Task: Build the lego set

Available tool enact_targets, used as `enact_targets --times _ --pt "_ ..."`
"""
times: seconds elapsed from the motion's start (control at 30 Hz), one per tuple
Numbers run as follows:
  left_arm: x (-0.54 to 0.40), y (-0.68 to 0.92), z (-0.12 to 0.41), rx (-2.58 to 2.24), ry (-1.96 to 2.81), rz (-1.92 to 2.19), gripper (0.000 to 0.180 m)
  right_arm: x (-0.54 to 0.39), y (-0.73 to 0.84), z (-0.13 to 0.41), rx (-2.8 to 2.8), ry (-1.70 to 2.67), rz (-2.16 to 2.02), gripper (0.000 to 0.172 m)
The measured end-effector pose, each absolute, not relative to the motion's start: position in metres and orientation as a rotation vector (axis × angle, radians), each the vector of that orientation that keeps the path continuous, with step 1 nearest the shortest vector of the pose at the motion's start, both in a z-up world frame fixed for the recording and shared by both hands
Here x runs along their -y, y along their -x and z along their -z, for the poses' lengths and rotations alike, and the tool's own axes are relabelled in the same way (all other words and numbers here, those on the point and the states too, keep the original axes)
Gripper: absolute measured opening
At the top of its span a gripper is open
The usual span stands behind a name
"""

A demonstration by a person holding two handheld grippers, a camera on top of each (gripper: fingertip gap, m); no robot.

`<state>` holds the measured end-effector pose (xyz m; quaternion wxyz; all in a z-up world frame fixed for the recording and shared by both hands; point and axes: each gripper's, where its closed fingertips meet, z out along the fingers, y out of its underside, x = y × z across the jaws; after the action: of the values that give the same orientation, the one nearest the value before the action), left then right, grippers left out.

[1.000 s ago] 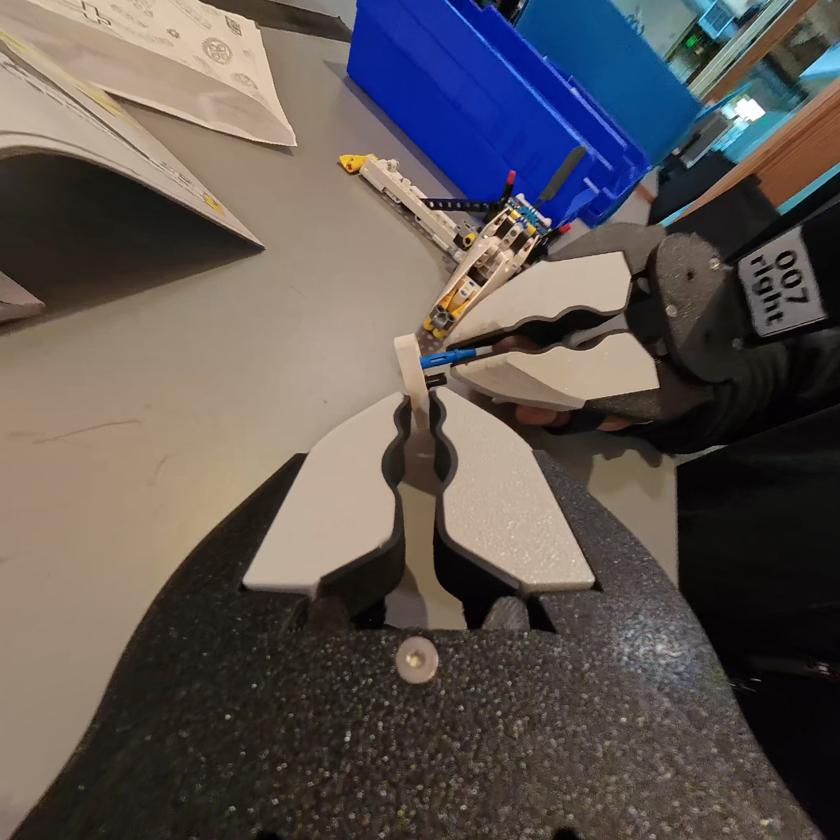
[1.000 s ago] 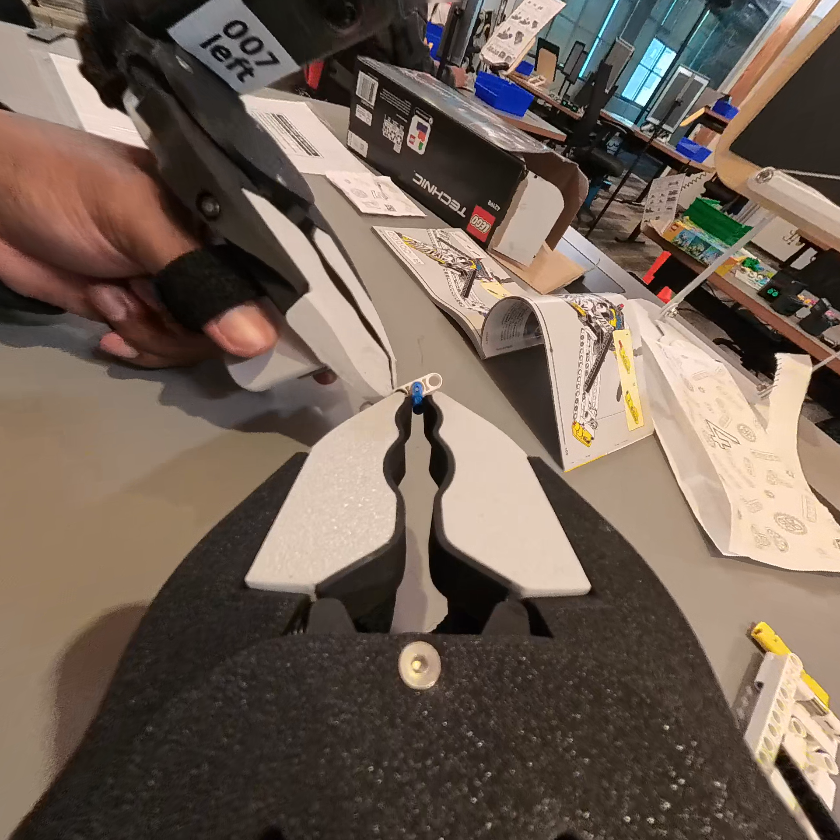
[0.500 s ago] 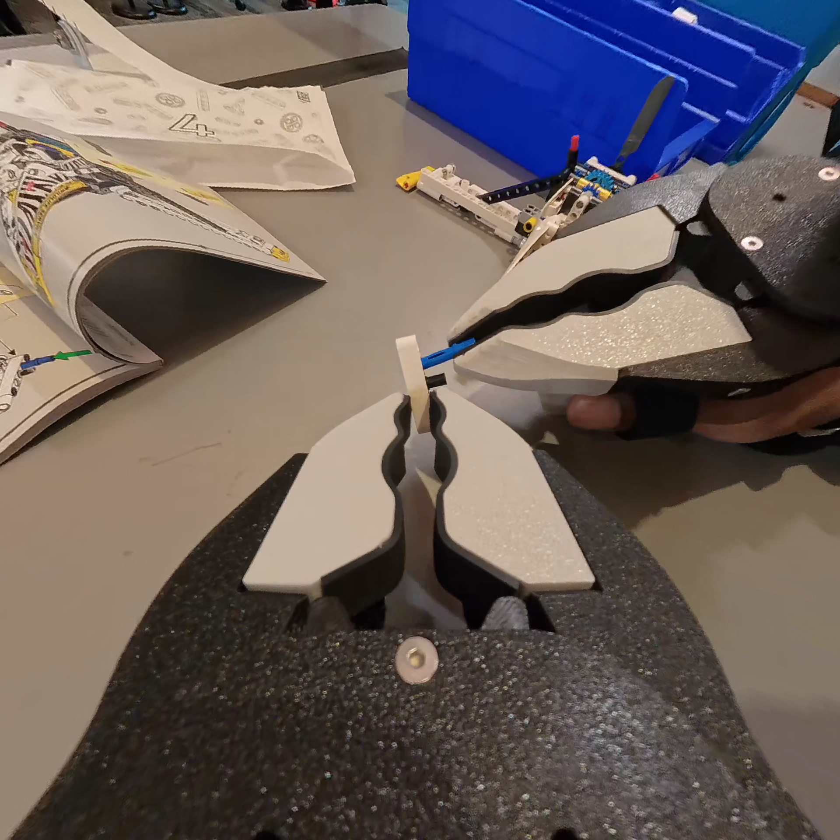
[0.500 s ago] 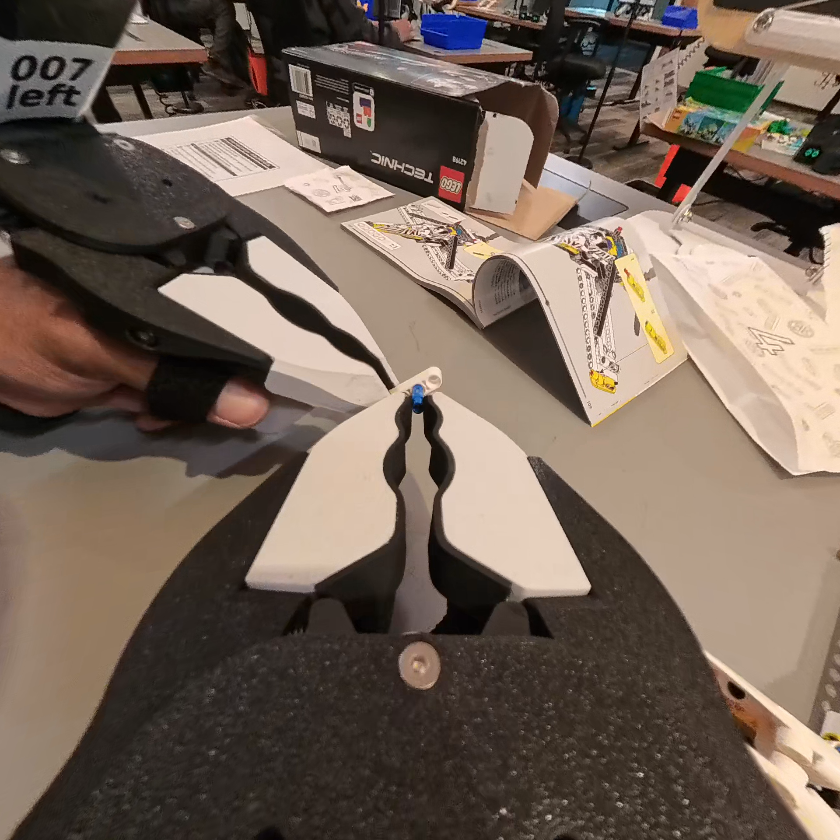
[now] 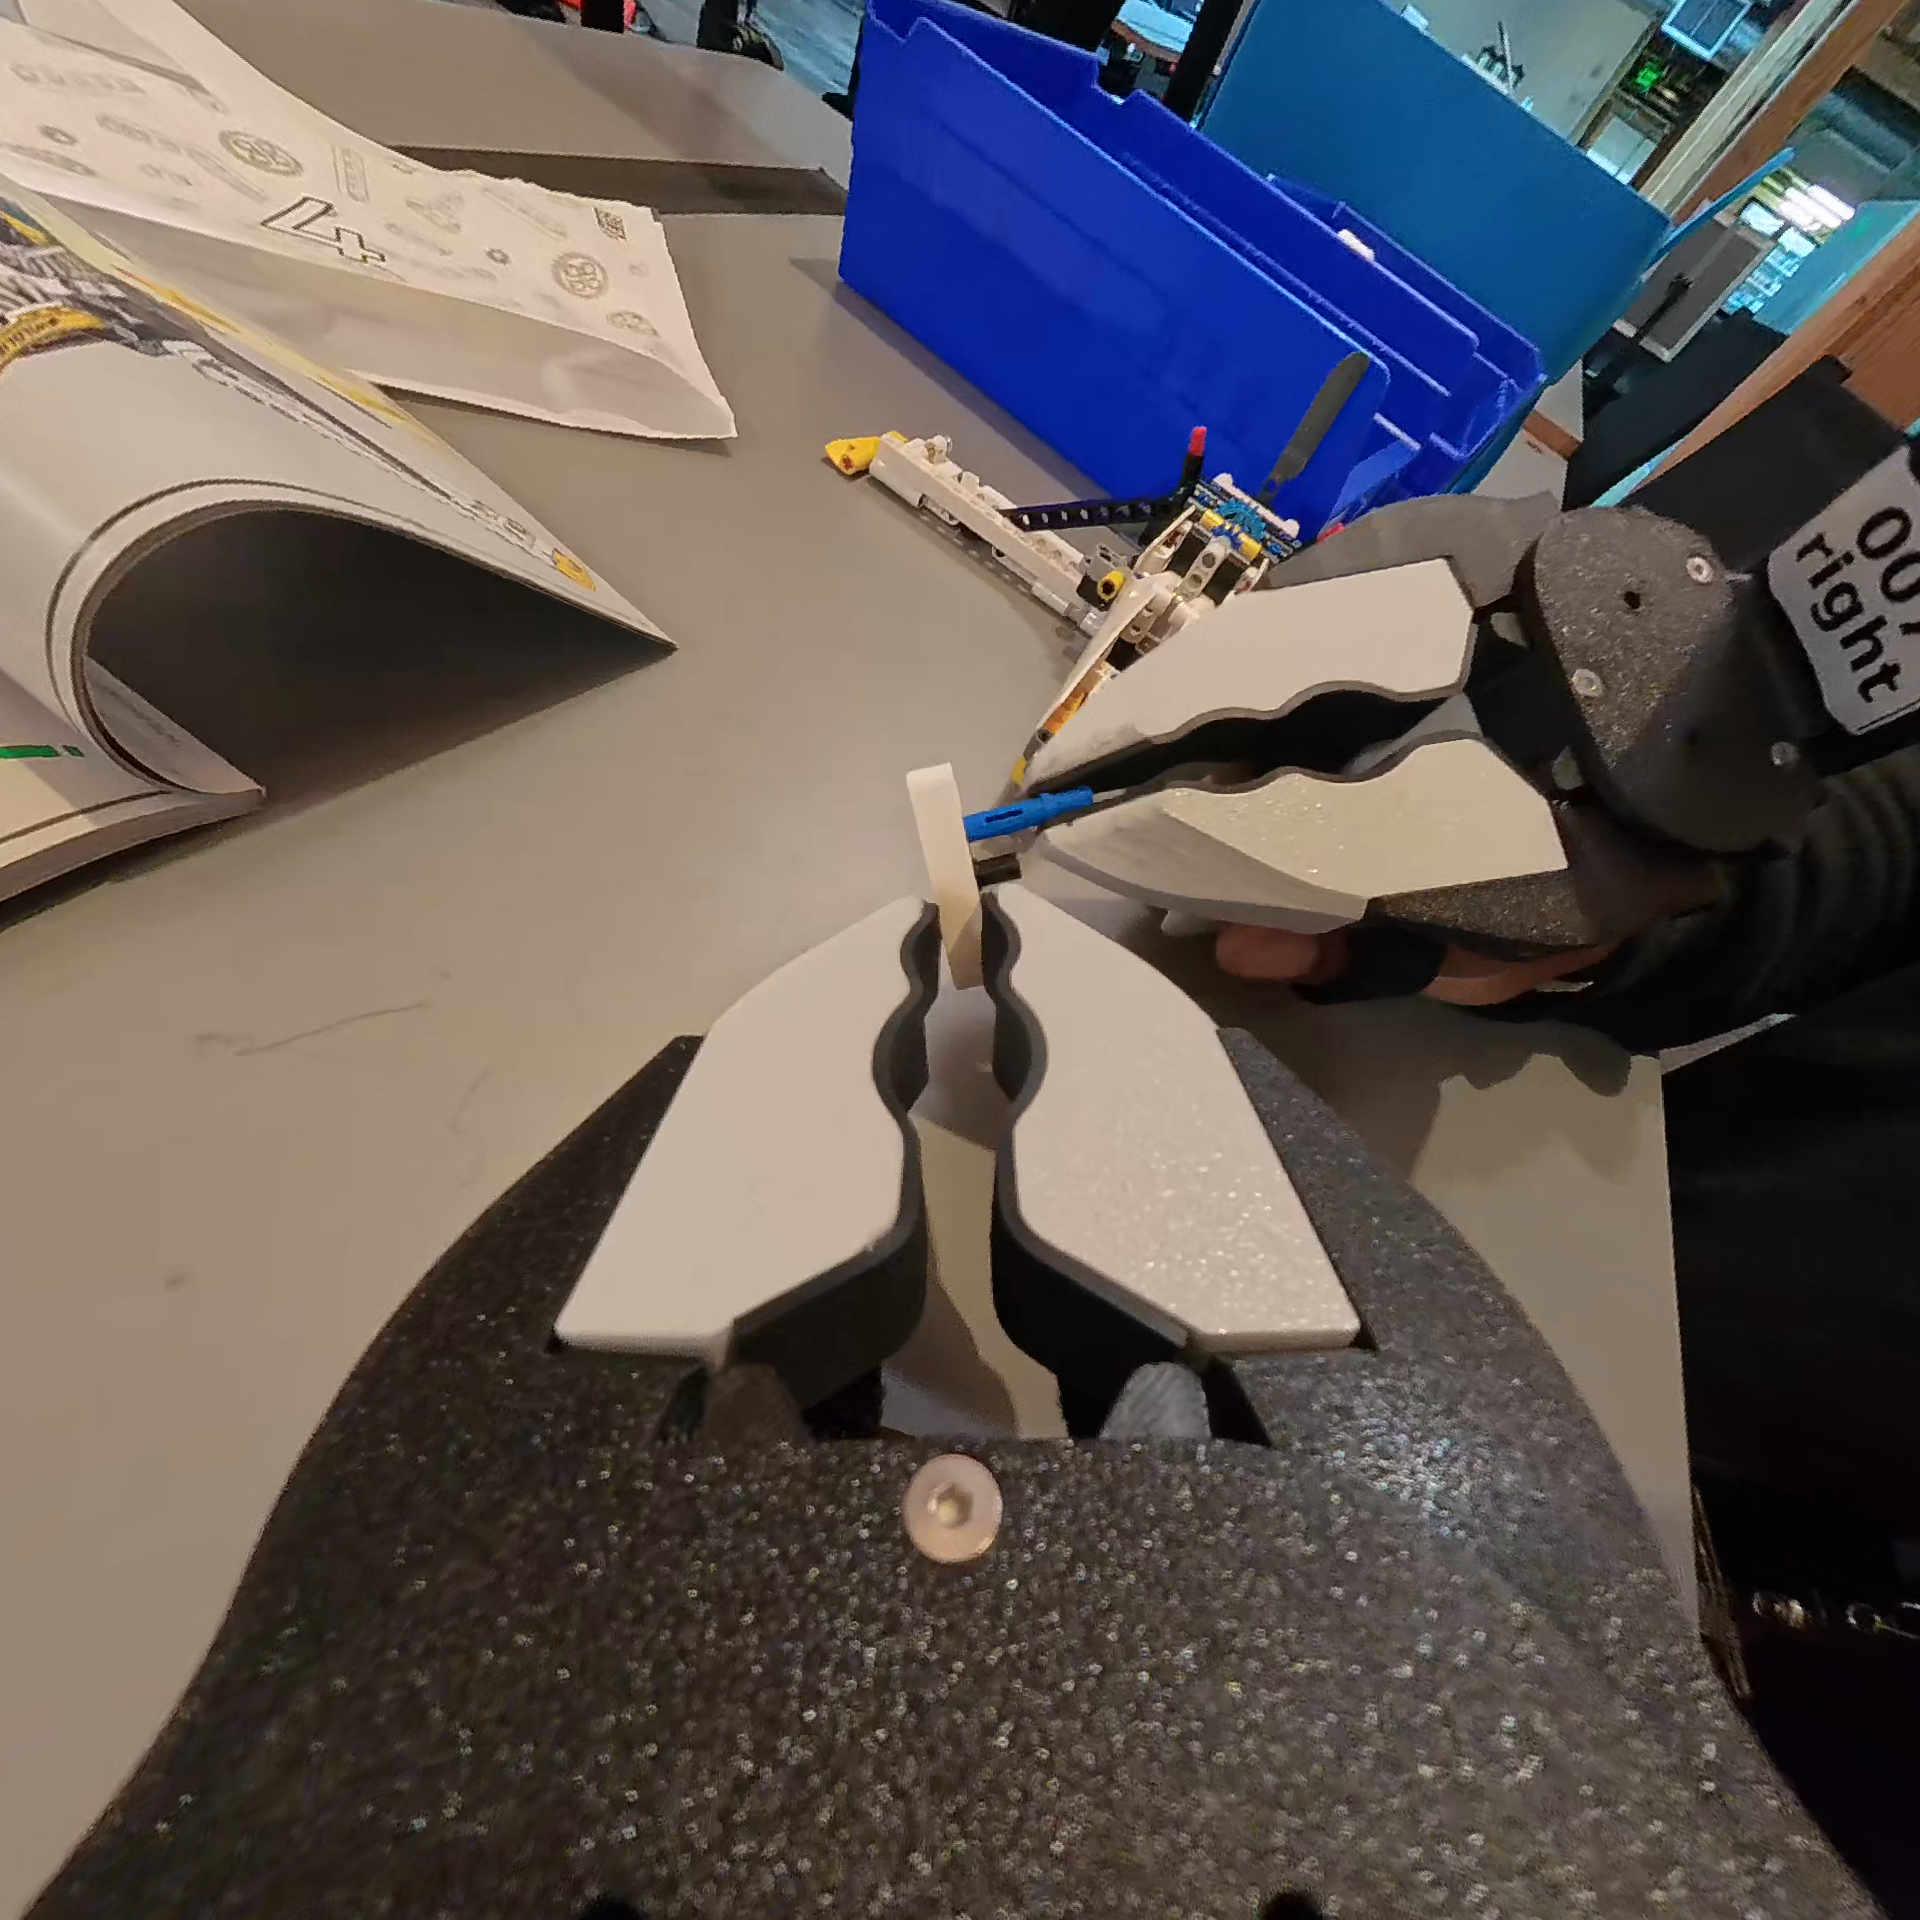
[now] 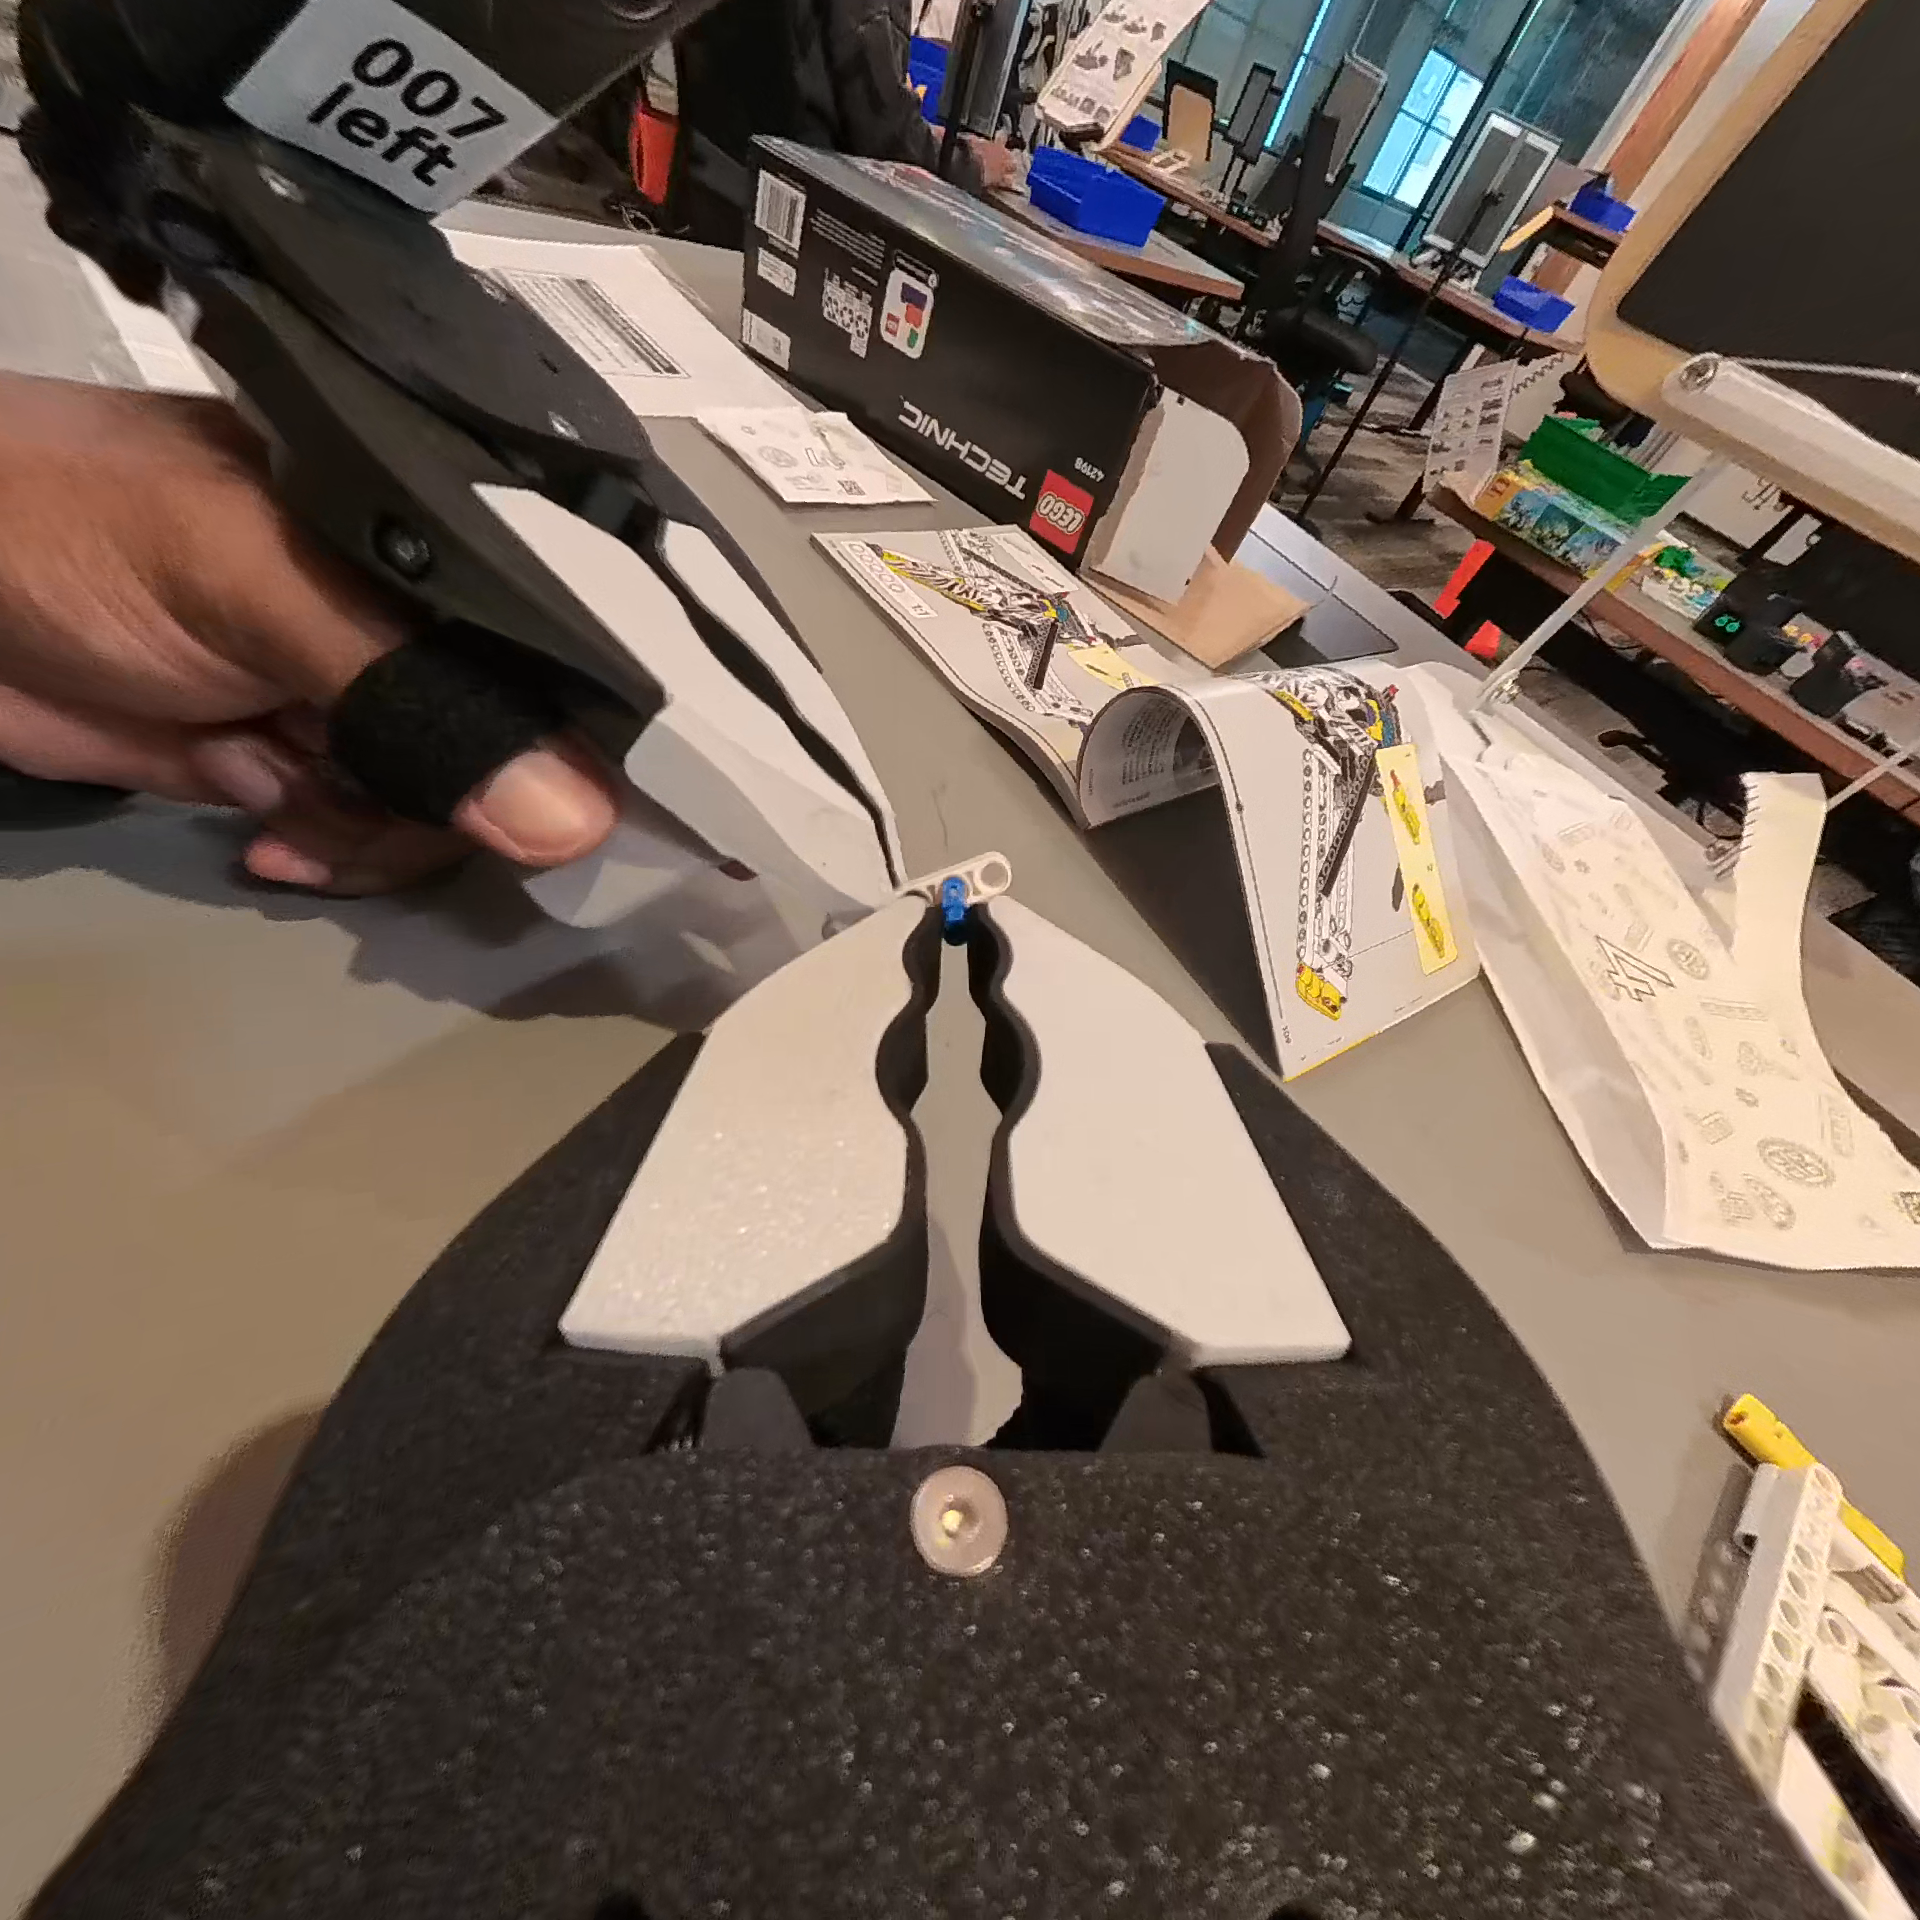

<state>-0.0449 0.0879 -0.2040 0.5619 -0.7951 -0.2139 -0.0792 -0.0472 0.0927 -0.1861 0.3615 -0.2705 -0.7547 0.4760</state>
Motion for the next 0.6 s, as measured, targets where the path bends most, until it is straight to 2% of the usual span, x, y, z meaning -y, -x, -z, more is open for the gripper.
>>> enact_targets --times 0.23,0.6 --pt "-0.089 0.047 0.205 0.48 1.901 0.073 0.007 -0.093 0.05 0.188 1.954 0.764 -1.271 0.004" --pt "-0.087 0.056 0.201 0.294 1.944 -0.389 0.007 -0.094 0.054 0.19 1.936 1.126 -1.545 0.004"
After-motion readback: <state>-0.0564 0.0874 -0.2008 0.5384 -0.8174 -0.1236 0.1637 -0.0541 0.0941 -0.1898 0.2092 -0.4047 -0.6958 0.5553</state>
